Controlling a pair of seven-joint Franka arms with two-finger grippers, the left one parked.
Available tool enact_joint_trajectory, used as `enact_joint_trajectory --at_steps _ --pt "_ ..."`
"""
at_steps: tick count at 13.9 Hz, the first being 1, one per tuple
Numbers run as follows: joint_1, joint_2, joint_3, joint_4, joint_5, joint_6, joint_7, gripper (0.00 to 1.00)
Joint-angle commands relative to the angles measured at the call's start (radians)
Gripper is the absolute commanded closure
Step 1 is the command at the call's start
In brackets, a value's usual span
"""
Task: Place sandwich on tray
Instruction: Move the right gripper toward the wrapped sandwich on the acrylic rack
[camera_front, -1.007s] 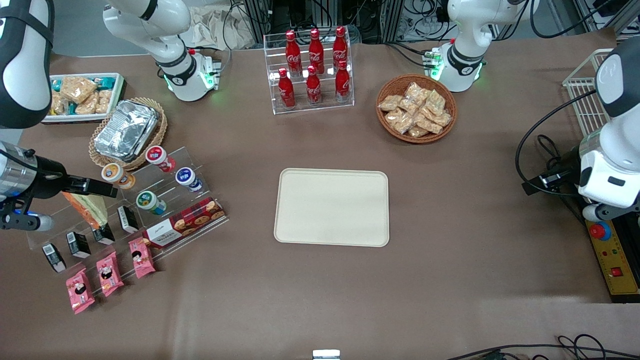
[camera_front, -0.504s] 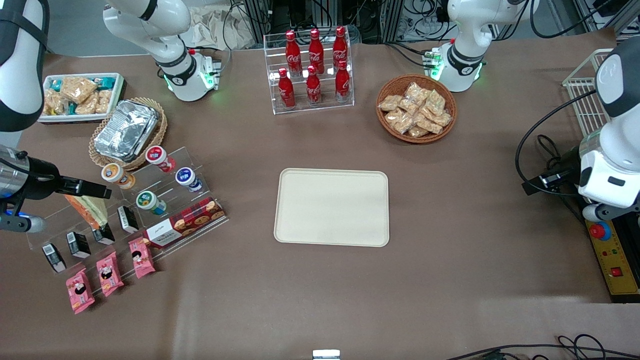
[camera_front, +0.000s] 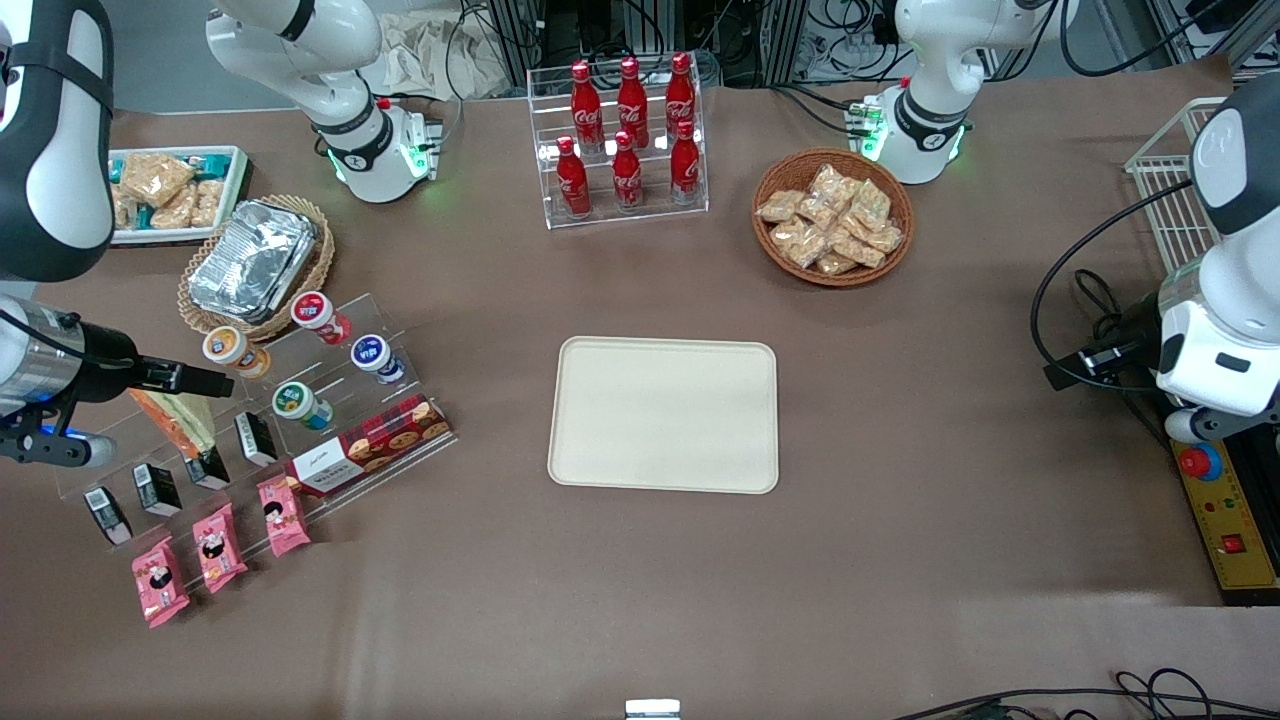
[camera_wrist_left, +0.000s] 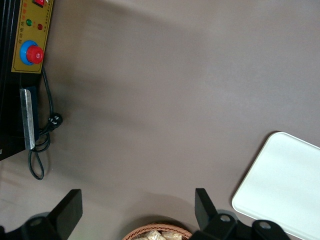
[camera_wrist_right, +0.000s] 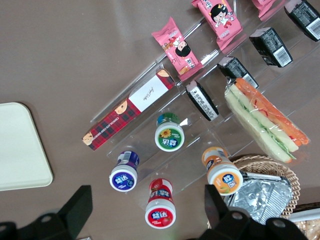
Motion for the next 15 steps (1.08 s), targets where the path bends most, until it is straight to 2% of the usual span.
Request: enact_joint_trajectory --at_steps 1,4,9,15 --pt "-0.015 -0.046 0.0 -0.063 -0.023 0.039 -0.104 0.0" --pt "-0.038 -0.047 0.0 -0.078 -0.023 0.046 -0.144 0.0" --pt "-0.149 -0.032 0.001 -0.109 -0.01 0.111 -0.486 0.0" --pt "-0.236 0.003 -0.002 -0.156 -0.021 0.157 -0.736 0.0"
